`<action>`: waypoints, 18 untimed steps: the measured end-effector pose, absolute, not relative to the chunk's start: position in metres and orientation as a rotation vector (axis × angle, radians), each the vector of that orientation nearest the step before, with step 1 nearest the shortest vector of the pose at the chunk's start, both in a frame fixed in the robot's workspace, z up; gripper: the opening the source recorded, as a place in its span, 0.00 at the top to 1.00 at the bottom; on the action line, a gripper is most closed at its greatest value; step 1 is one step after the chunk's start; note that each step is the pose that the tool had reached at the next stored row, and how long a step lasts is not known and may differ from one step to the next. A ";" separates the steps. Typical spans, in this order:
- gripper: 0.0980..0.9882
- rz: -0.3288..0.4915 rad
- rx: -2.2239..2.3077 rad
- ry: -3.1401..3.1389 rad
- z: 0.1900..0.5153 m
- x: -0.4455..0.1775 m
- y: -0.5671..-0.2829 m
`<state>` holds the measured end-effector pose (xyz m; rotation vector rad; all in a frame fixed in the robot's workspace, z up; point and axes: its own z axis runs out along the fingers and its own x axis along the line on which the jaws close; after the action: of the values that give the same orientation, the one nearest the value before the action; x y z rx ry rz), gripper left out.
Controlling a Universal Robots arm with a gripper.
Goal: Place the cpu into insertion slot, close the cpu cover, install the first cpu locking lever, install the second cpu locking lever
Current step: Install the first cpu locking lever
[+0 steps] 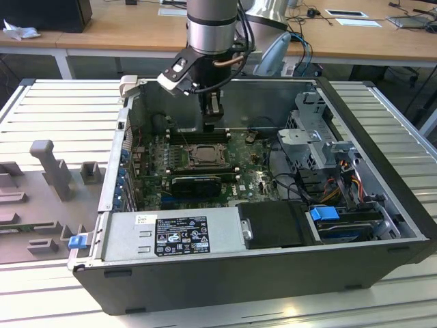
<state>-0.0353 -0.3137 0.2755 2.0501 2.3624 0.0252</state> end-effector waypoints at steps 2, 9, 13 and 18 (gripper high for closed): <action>0.99 0.021 2.004 2.399 0.275 -0.035 -0.314; 0.99 0.021 1.901 2.482 0.275 -0.035 -0.314; 0.99 0.021 1.851 2.519 0.275 -0.036 -0.314; 0.99 0.023 1.726 2.607 0.275 -0.036 -0.314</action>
<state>-0.0355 -0.3138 0.2746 1.7263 2.6070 0.0229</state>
